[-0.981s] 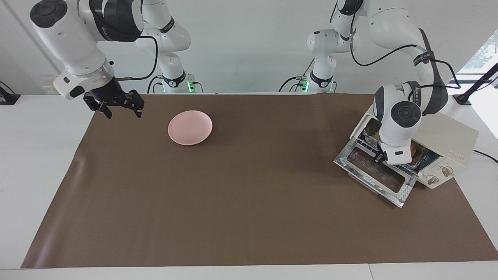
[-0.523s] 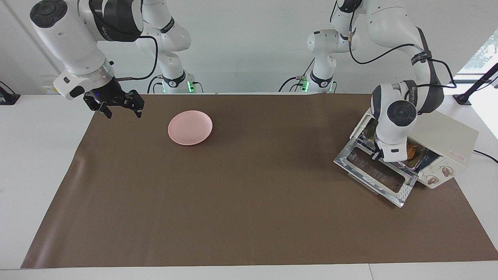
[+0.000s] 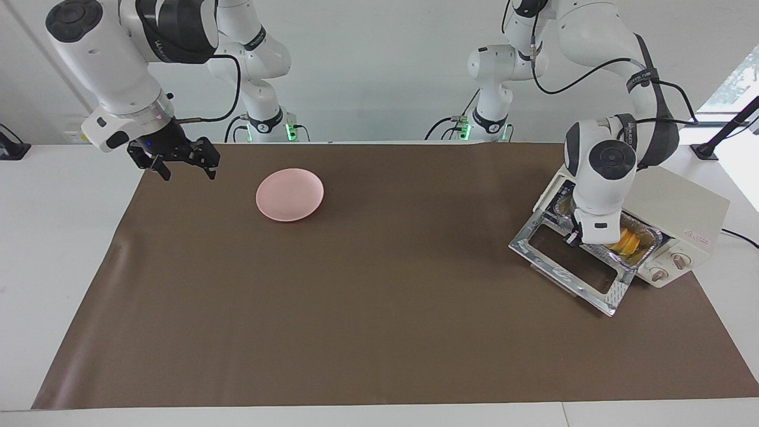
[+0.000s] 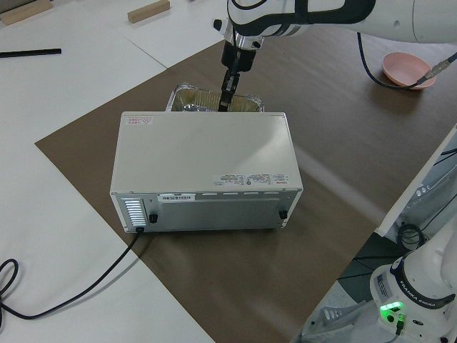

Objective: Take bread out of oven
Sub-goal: 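Pull the foil tray out of the oven with the left gripper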

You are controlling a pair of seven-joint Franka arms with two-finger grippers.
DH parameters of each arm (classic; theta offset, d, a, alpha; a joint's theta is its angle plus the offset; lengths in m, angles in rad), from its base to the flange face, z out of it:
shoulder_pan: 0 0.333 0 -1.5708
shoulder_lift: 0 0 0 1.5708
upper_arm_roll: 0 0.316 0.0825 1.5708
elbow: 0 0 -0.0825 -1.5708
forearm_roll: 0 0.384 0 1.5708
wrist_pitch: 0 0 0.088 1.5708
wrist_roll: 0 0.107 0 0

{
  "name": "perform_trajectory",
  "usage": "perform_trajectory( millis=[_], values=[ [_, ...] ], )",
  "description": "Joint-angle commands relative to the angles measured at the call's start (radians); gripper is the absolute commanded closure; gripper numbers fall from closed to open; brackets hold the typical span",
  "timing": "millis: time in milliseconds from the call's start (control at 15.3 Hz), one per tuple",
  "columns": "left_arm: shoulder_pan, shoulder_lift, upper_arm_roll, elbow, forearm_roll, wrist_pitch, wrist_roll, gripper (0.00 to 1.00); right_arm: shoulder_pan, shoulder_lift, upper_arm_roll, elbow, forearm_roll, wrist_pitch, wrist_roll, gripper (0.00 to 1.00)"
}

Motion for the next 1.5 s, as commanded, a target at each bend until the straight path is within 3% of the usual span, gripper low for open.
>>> perform_trajectory(
  millis=[0,458,654,916,1439],
  values=[
    [-0.120,0.074,0.007,0.130,-0.003,-0.010,0.034,1.00,-0.010,-0.017,0.009,-0.014,-0.015,-0.008,-0.024,0.00],
    [-0.393,0.091,0.006,0.130,-0.084,-0.003,0.236,1.00,-0.010,-0.017,0.009,-0.014,-0.015,-0.008,-0.024,0.00],
    [-0.462,0.155,0.007,0.161,-0.217,0.025,0.233,1.00,-0.010,-0.017,0.009,-0.014,-0.015,-0.008,-0.024,0.00],
    [-0.586,0.292,0.015,0.289,-0.241,0.030,0.222,1.00,-0.010,-0.017,0.009,-0.014,-0.015,-0.008,-0.024,0.00],
    [-0.600,0.301,0.015,0.288,-0.273,0.051,0.025,1.00,-0.010,-0.017,0.009,-0.014,-0.015,-0.008,-0.024,0.00]
  ],
)
